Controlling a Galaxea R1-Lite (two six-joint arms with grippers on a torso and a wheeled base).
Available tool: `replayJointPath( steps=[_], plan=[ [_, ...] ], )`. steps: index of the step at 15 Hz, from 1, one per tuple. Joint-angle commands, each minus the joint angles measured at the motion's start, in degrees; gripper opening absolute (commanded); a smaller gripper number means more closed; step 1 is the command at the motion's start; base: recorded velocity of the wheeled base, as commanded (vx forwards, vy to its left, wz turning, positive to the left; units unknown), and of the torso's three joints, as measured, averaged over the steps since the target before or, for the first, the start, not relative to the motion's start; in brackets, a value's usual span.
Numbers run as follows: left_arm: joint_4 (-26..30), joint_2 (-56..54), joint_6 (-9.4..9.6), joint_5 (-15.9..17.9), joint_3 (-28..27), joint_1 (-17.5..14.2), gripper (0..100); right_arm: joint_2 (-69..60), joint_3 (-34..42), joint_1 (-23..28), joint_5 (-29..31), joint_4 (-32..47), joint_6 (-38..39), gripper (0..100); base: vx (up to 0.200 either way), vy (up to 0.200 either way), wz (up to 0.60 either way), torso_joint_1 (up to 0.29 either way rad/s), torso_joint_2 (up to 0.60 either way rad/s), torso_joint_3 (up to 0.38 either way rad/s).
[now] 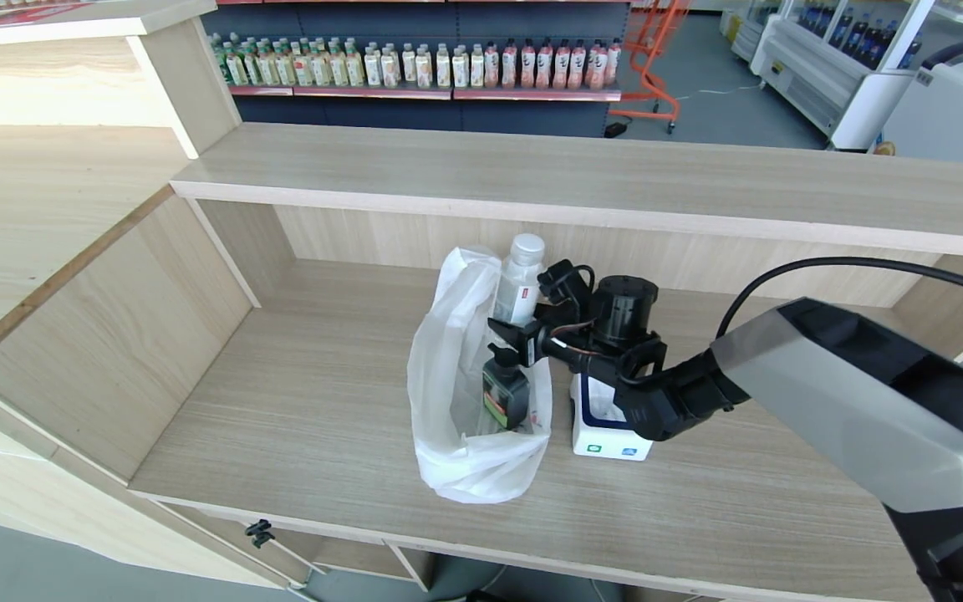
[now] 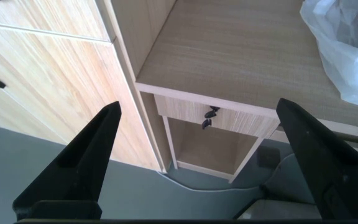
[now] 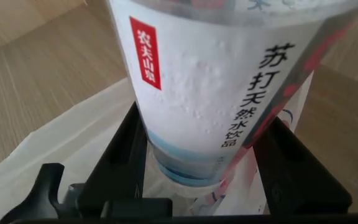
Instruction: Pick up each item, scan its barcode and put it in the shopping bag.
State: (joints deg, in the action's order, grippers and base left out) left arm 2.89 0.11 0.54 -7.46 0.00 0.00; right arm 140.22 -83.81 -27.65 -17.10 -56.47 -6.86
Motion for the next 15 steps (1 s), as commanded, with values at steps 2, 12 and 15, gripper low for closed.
replayJointPath(
  steps=[2,12,15],
  plan=[
    [0.0,0.0,-0.01,0.0,0.0,0.0,100,2.5,-1.3,0.2,0.0,-0.1,-0.3,0,0.000,0.000,0.00,0.000,0.00,0.000],
    [0.0,0.0,-0.01,0.0,0.0,0.0,100,2.3,-1.0,2.0,0.1,-0.1,-4.9,0,0.000,0.000,0.00,0.000,0.00,0.000],
    [0.0,0.0,-0.01,0.0,0.0,0.0,100,2.6,-0.7,2.2,0.1,-0.1,-5.4,0,0.000,0.000,0.00,0.000,0.00,0.000]
  ],
)
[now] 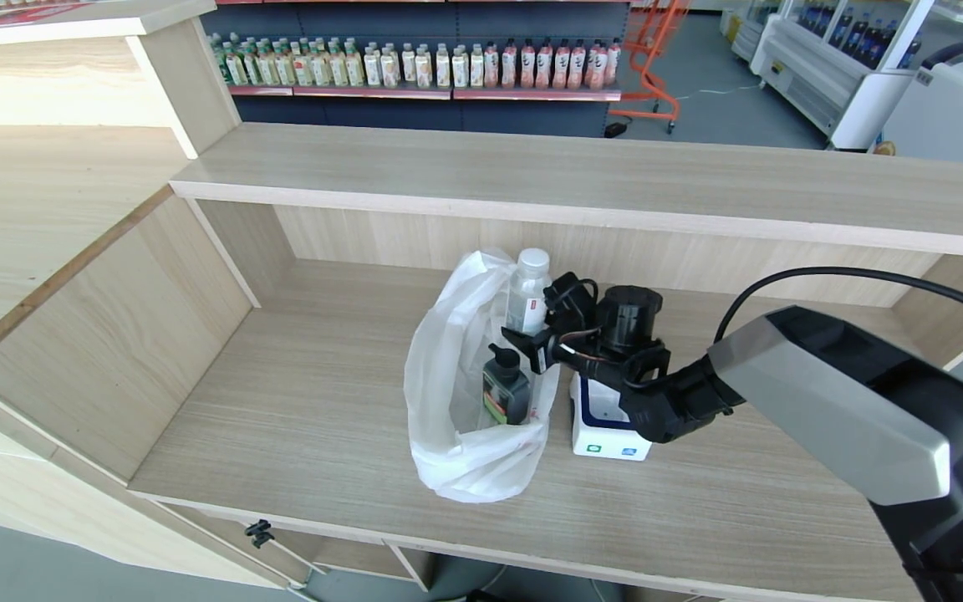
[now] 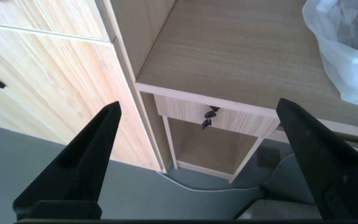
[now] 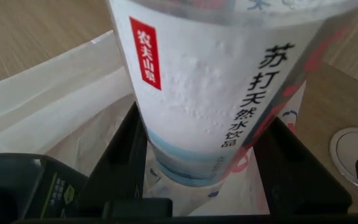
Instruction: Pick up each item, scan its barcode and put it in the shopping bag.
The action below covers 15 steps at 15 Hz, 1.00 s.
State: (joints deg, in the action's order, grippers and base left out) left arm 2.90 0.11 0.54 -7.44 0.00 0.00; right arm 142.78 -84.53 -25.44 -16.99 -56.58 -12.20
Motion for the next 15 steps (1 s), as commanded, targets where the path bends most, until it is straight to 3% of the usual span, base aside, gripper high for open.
replayJointPath(
  steps=[1,2,6,9,11,13,15],
  plan=[
    [0.0,0.0,-0.01,0.0,0.0,0.0,100,0.2,0.4,0.0,0.0,0.0,-0.2,0,0.000,0.000,0.00,0.000,0.00,0.000],
    [0.0,0.0,-0.01,0.0,0.0,0.0,100,0.4,0.6,0.0,0.0,0.1,-0.6,100,0.000,0.000,0.00,0.000,0.00,0.000],
    [0.0,0.0,-0.01,0.0,0.0,0.0,100,-1.1,1.2,-0.1,-0.1,0.1,0.2,100,0.000,0.000,0.00,0.000,0.00,0.000],
    [0.0,0.0,-0.01,0.0,0.0,0.0,100,-7.5,5.2,0.0,-0.1,0.1,6.6,100,0.000,0.000,0.00,0.000,0.00,0.000],
    [0.0,0.0,-0.01,0.0,0.0,0.0,100,-16.1,12.5,1.0,-0.1,0.1,13.5,100,0.000,0.000,0.00,0.000,0.00,0.000],
    [0.0,0.0,-0.01,0.0,0.0,0.0,100,-21.3,17.5,1.6,-0.1,0.2,14.6,100,0.000,0.000,0.00,0.000,0.00,0.000],
    [0.0,0.0,-0.01,0.0,0.0,0.0,100,-33.1,30.7,2.0,-0.6,1.7,14.5,100,0.000,0.000,0.00,0.000,0.00,0.000]
  ],
)
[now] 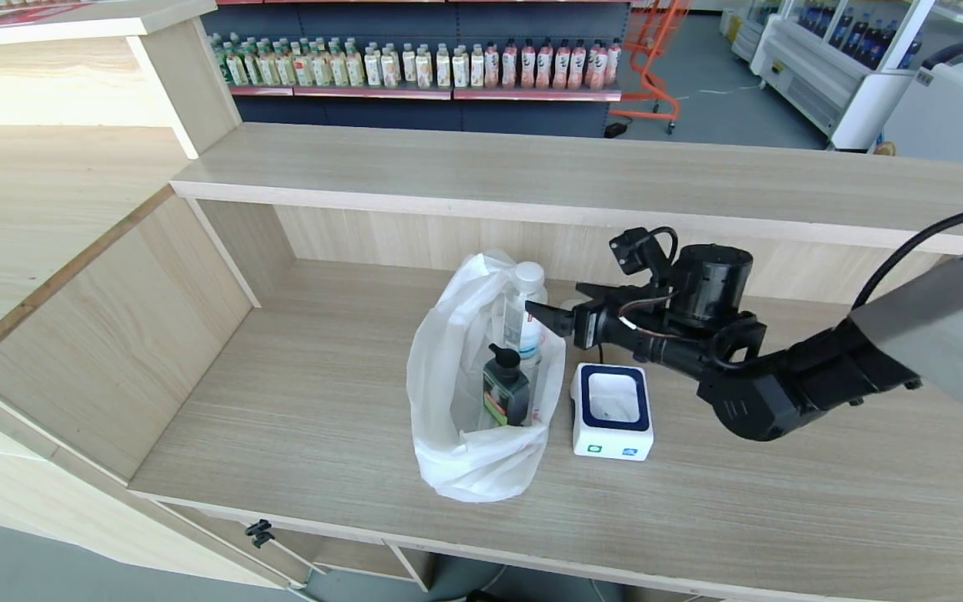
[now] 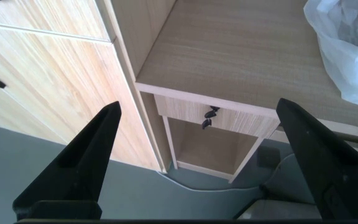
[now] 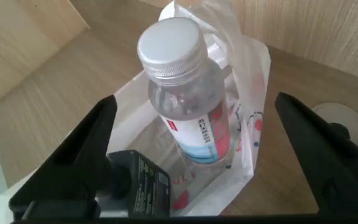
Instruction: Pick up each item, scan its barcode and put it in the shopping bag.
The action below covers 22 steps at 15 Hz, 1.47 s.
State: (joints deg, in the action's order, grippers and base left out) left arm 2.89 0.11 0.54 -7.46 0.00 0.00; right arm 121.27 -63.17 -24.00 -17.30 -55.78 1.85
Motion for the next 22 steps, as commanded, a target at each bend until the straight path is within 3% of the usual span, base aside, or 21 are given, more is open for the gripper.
replayJointPath(
  steps=[1,5,7,9,10,11,15,16,18,22],
  plan=[
    [0.0,0.0,-0.01,0.0,0.0,0.0,100,-17.2,15.6,1.3,-0.4,2.7,0.4,100,0.000,0.000,0.00,0.000,0.00,0.000],
    [0.0,0.0,-0.01,0.0,0.0,0.0,100,-37.2,37.9,6.2,0.1,2.0,0.8,100,0.000,0.000,0.00,0.000,0.00,0.000],
    [0.0,0.0,-0.01,0.0,0.0,0.0,100,-49.4,49.1,10.9,1.5,3.8,-0.4,100,0.000,0.000,0.00,0.000,0.00,0.000],
    [0.0,0.0,-0.01,0.0,0.0,0.0,100,-61.9,56.2,16.5,6.3,12.4,-5.9,100,0.000,0.000,0.00,0.000,0.00,0.000],
    [0.0,0.0,-0.01,0.0,0.0,0.0,100,-72.8,60.7,16.9,13.3,20.9,-5.9,100,0.000,0.000,0.00,0.000,0.00,0.000],
    [0.0,0.0,-0.01,0.0,0.0,0.0,100,-82.4,63.2,16.9,16.2,27.7,-5.9,100,0.000,0.000,0.00,0.000,0.00,0.000],
    [0.0,0.0,-0.01,0.0,0.0,0.0,100,-113.1,63.2,19.7,17.3,52.4,-5.6,100,0.000,0.000,0.00,0.000,0.00,0.000],
    [0.0,0.0,-0.01,0.0,0.0,0.0,100,-116.4,63.2,21.9,18.4,54.9,-4.6,100,0.000,0.000,0.00,0.000,0.00,0.000],
    [0.0,0.0,-0.01,0.0,0.0,0.0,100,-120.5,63.2,24.3,18.4,55.0,-4.8,100,0.000,0.000,0.00,0.000,0.00,0.000],
    [0.0,0.0,-0.01,0.0,0.0,0.0,100,-121.3,63.2,24.2,18.4,55.2,-3.7,100,0.000,0.000,0.00,0.000,0.00,0.000]
  ],
)
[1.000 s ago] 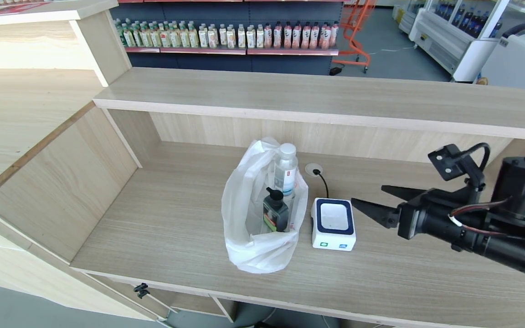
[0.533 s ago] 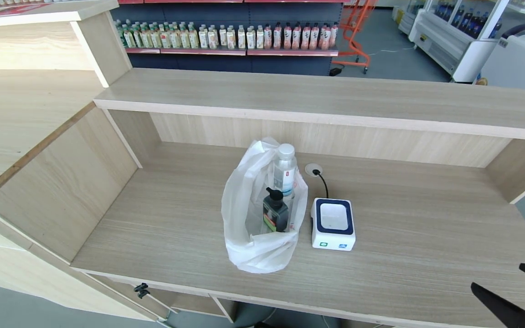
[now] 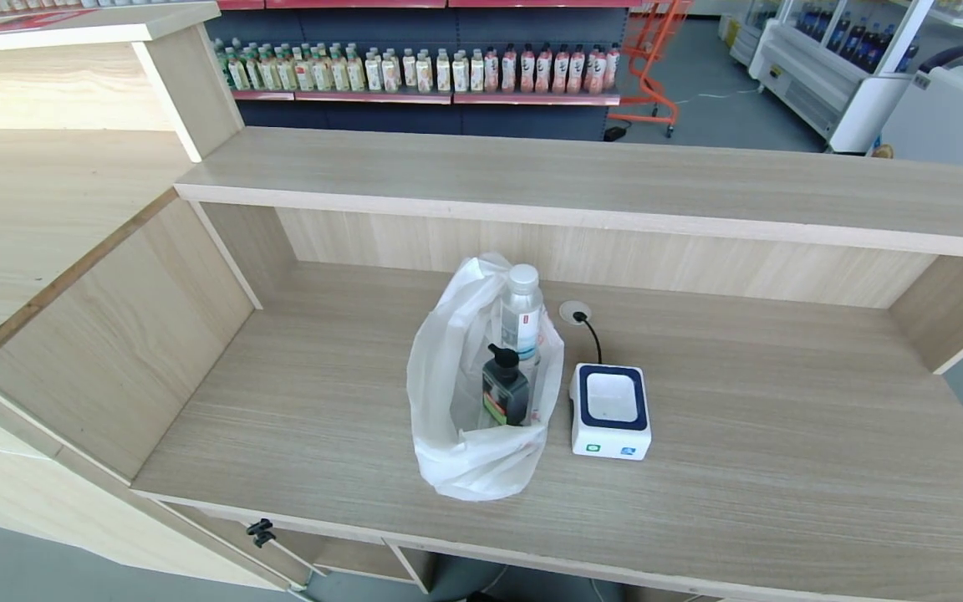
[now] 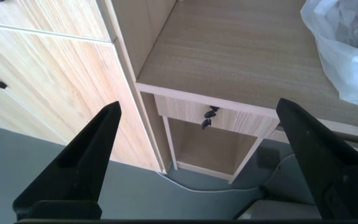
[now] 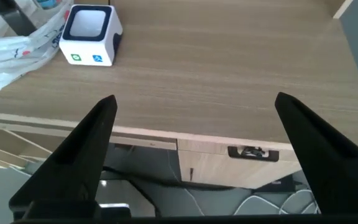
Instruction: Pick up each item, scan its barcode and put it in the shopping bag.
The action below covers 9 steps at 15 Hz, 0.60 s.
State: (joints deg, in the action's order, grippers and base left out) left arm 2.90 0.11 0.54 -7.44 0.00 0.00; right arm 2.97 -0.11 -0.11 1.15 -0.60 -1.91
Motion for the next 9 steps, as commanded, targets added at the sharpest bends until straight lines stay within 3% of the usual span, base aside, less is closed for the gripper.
replayJointPath(
  steps=[1,3,4,9],
  plan=[
    [0.0,0.0,-0.01,0.0,0.0,0.0,100,-3.0,0.1,0.3,0.0,0.0,-0.1,100,0.000,0.000,0.00,0.000,0.00,0.000],
    [0.0,0.0,-0.01,0.0,0.0,0.0,100,-3.0,0.1,0.3,0.0,0.0,-0.2,100,0.000,0.000,0.00,0.000,0.00,0.000],
    [0.0,0.0,-0.01,0.0,0.0,0.0,100,-3.0,0.1,0.3,0.0,0.1,0.0,0,0.000,0.000,0.00,0.000,0.00,0.000],
    [0.0,0.0,-0.01,0.0,0.0,0.0,100,-3.0,0.1,0.3,0.0,0.2,0.5,0,0.000,0.000,0.00,0.000,0.00,0.000]
  ],
)
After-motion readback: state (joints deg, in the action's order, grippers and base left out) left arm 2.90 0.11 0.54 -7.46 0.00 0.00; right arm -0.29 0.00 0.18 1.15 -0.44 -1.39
